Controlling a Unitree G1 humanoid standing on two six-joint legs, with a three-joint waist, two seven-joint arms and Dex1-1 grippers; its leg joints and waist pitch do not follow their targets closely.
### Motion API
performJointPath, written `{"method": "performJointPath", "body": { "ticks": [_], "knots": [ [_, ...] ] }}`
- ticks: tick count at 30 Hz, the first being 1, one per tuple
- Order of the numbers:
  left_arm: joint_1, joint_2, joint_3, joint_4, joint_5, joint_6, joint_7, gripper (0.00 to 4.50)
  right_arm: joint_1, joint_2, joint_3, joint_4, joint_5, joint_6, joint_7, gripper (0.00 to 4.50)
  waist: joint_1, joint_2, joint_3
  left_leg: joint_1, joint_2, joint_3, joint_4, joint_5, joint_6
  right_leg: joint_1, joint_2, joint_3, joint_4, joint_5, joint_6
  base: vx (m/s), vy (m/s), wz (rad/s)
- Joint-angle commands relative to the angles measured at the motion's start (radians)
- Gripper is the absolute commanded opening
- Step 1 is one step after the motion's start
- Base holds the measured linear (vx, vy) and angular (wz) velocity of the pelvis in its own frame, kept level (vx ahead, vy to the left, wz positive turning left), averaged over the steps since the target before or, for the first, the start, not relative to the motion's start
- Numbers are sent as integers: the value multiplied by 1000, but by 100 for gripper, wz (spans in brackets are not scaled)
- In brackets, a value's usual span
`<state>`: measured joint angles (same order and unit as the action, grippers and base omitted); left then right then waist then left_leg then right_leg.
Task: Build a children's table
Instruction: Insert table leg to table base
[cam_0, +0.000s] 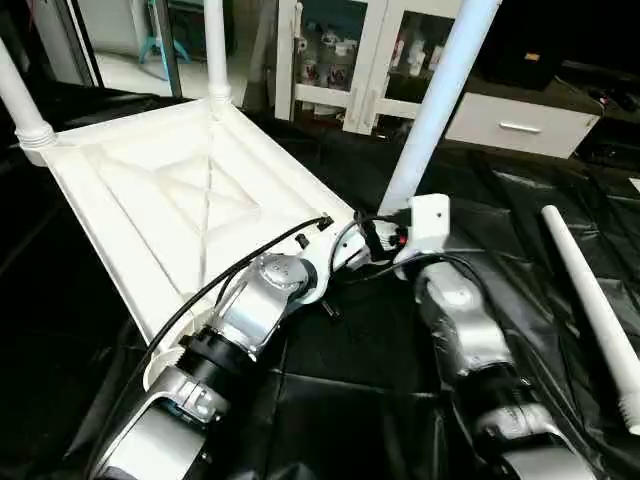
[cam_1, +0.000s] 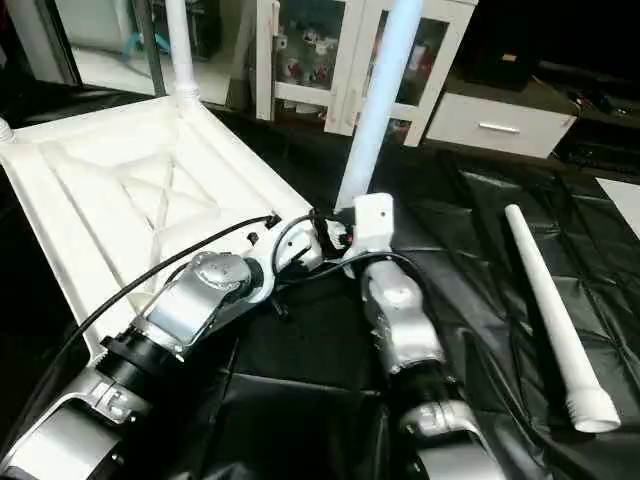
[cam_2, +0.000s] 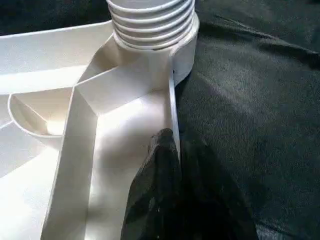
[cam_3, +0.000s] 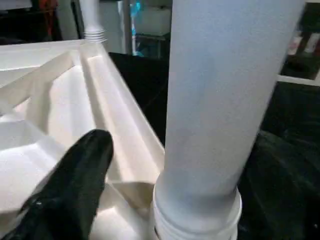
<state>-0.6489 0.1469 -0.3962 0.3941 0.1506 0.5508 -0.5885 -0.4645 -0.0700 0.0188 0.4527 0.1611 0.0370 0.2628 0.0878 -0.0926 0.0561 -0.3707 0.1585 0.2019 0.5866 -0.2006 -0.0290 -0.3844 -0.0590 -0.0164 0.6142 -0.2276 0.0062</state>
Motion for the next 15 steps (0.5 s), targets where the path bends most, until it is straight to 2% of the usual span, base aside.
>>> {"method": "performJointPath", "body": {
  "ticks": [1,2,3,4,5,7,8,9,10,12,14,15],
  "knots": [
    [22,33,-24,-38,2,-29,-45,0,44,-68,12,-109,7,81,54,446,7,3,-56,27,81,-35,-65,-19,65,41,-89,40,-50,145,-226,0,0,0],
    [33,49,-30,-48,1,-34,-64,0,67,-99,23,-148,0,116,82,446,5,6,-56,26,82,-35,-66,-20,64,39,-90,41,-48,144,-227,0,0,0],
    [50,72,-33,-62,-7,-44,-93,0,99,-148,40,-200,2,157,143,446,5,4,-57,27,81,-34,-65,-25,61,39,-89,40,-50,134,-227,0,0,0],
    [51,73,-33,-63,-8,-45,-96,0,102,-153,41,-205,2,160,149,446,5,11,-55,25,79,-34,-66,-34,59,39,-88,41,-52,125,-227,0,0,0],
    [77,108,-32,-89,-31,-76,-153,0,141,-222,55,-276,46,216,253,446,6,13,-51,25,80,-37,-69,-74,55,42,-89,42,-58,82,-227,0,0,0],
    [91,127,-34,-105,-47,-107,-195,0,158,-257,60,-309,74,230,312,446,7,10,-51,23,83,-38,-70,-96,51,45,-92,43,-60,65,-224,0,0,0],
    [103,141,-36,-119,-64,-129,-233,0,168,-280,62,-329,94,238,351,446,5,11,-51,23,82,-39,-71,-108,47,41,-93,43,-61,40,-228,0,0,0],
    [116,159,-35,-142,-82,-126,-270,0,181,-312,63,-354,117,252,406,446,3,19,-50,25,84,-38,-71,-126,40,37,-94,44,-63,14,-234,0,0,0],
    [138,191,-43,-178,-112,-156,-344,0,202,-362,70,-391,140,261,483,446,2,16,-50,24,84,-38,-71,-136,40,39,-92,43,-64,3,-235,0,0,0],
    [158,227,-58,-214,-138,-186,-421,0,217,-402,75,-414,152,265,538,446,8,15,-50,24,87,-38,-70,-121,46,39,-95,44,-62,-3,-236,0,0,0],
    [185,280,-78,-270,-176,-194,-523,0,231,-447,71,-429,175,277,608,446,10,21,-50,30,86,-34,-68,-105,51,33,-89,42,-59,17,-250,0,0,0],
    [197,311,-89,-301,-195,-182,-574,0,236,-478,70,-438,193,290,661,446,12,21,-52,29,87,-35,-67,-91,53,35,-91,42,-55,32,-253,0,0,0]
  ]
}}
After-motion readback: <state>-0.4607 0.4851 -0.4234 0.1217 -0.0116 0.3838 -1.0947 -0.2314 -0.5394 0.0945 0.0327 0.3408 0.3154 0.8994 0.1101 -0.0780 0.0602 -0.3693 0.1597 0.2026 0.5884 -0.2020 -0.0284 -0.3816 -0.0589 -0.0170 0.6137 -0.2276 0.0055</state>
